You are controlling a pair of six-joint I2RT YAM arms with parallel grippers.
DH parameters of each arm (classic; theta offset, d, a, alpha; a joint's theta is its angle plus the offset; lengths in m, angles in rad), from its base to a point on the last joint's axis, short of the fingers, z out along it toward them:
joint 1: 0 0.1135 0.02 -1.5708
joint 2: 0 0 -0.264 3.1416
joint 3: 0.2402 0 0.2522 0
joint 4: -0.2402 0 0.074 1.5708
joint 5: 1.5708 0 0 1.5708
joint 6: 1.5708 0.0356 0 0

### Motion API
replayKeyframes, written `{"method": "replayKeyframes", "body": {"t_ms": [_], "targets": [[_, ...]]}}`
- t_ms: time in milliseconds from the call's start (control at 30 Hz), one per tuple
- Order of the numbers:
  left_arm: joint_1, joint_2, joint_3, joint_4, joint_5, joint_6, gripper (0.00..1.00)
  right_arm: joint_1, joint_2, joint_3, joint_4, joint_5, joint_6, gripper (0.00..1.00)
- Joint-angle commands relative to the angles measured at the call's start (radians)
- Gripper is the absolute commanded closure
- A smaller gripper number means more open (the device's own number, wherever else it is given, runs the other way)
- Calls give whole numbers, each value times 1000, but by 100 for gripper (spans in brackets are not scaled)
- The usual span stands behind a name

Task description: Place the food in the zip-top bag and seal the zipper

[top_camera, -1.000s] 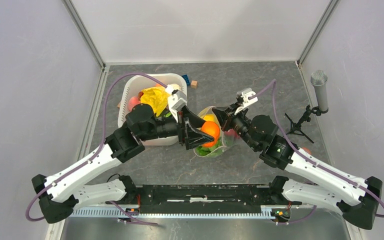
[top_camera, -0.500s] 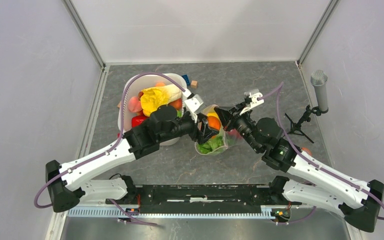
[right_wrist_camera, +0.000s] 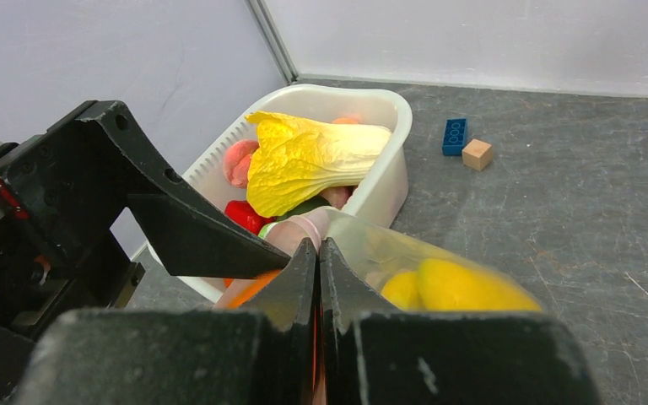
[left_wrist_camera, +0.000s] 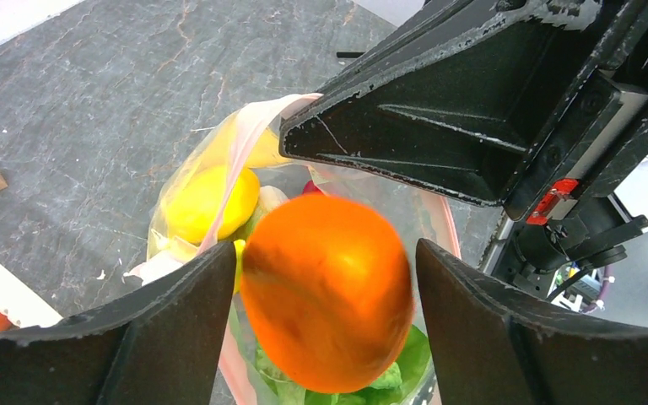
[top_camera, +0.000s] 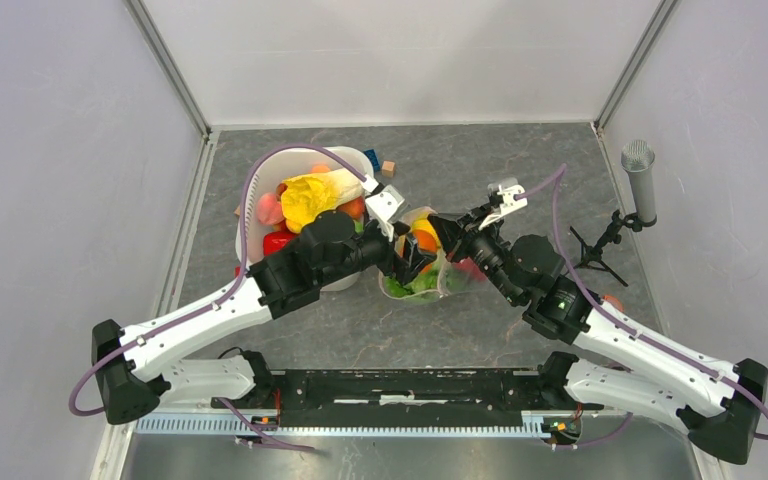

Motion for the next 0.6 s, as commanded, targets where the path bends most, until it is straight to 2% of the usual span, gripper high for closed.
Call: {"method": "replayKeyframes", "body": {"t_ms": [0,67,100,333,433,567], "targets": [[-3,-18,5,29,2,26,14,-1,-11,2,54,17,10,95],[-3,-36,0,36,44,28,4,-1,-11,0,54,25,10,95],[-3,-46,-4,42,60,31,3,-1,-10,1,54,25,11,95],[-3,-121,-16,48,124,27,0,-1,-4,-4,46,45,11,94],[-2,-155,-29,26,102,7,0,0,-9,-7,45,55,14,94],[-2,-200,-79,-61,-24,-86,0,-1,-19,-14,44,79,14,94]]}}
